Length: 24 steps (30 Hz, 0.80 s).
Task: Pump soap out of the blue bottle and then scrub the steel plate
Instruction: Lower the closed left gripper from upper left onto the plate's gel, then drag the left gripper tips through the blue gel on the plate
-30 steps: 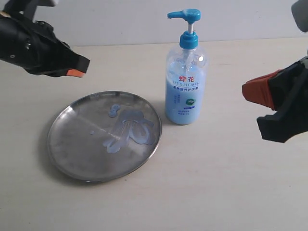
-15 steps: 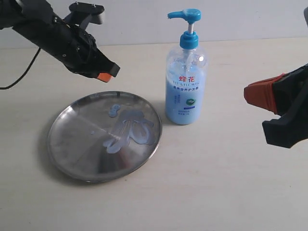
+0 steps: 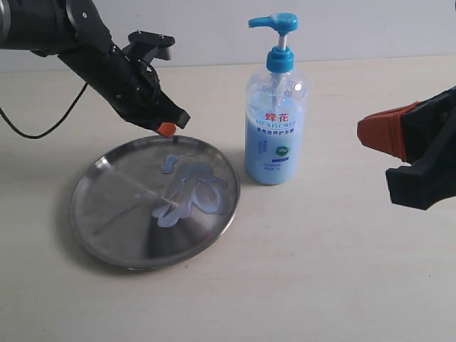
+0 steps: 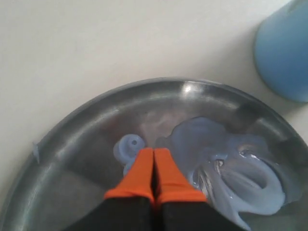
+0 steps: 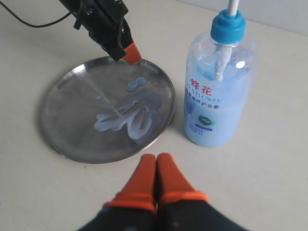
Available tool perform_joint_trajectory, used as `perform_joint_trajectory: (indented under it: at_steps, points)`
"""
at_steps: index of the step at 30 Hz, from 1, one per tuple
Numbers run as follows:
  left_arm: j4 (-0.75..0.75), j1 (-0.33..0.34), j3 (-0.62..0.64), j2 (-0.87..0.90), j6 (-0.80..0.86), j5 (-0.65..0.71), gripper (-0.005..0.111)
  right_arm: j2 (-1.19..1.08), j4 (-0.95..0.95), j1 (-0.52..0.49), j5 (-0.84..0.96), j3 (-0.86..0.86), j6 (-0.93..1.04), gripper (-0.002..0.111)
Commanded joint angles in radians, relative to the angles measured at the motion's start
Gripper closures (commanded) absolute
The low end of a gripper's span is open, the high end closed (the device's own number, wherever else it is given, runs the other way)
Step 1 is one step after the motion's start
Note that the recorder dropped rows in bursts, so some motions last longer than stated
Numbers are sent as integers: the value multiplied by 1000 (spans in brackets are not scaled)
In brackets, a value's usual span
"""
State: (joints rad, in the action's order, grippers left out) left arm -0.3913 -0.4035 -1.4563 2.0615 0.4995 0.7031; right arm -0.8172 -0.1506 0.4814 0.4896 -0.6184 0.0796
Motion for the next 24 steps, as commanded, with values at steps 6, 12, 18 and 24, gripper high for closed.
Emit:
perform_joint_trajectory:
  at_steps: [6,12,18,24]
  points:
    - [-6,55,-24,53,-4,3,107,6,-3,-5,-16,5,5,108]
    - [-46,55,-24,63,45,6,107,6,-6,-5,-18,5,5,108]
    - [-66,55,-24,87,71,28,107,6,-7,-5,-18,5,5,108]
    - [-69,55,-24,94,78,37,107,6,-7,-5,-18,5,5,108]
